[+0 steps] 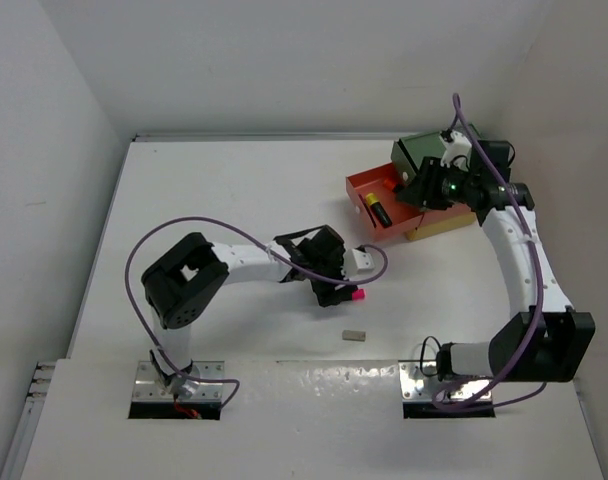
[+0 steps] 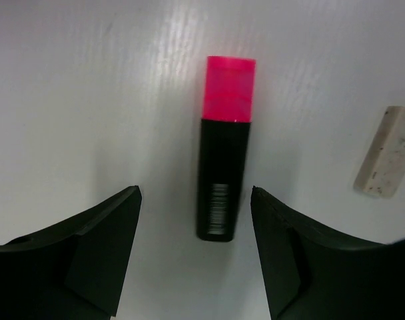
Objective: Sort the stationery into containers
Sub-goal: Pick up the pen from the center of the board.
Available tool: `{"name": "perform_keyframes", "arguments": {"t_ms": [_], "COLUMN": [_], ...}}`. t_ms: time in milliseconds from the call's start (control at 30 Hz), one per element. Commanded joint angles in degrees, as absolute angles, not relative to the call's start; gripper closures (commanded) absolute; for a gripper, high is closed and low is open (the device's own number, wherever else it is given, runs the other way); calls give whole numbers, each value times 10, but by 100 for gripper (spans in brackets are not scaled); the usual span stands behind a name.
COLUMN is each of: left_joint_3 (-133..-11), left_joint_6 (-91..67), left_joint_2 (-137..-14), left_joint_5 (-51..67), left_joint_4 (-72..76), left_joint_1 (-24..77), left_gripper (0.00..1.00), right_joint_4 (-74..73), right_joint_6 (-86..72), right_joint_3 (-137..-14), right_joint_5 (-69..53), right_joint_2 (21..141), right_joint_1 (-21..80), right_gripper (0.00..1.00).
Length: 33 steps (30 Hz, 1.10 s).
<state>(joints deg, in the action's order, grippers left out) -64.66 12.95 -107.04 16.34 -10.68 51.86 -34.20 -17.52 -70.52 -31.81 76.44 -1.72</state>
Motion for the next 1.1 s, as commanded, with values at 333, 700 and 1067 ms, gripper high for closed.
{"name": "perform_keyframes", "arguments": {"t_ms": [333, 700, 1067], "left_joint_3": [-672, -586, -685], "left_joint_6": [120, 57, -157], "left_joint_2": [-1129, -963, -880], "left_joint_5": [140, 217, 316], "left_joint_4": [-103, -64, -26], "left_joint_1": [559, 436, 300], "left_gripper": [47, 89, 99], "right_joint_4": [-316, -215, -65], "right_joint_6": [-204, -244, -440], "right_joint_3": [-667, -600, -603], "right_joint_5": [-382, -398, -341], "right_joint_2": [730, 674, 727], "right_joint_1": [-67, -40, 96], "right_gripper": [58, 55, 44]}}
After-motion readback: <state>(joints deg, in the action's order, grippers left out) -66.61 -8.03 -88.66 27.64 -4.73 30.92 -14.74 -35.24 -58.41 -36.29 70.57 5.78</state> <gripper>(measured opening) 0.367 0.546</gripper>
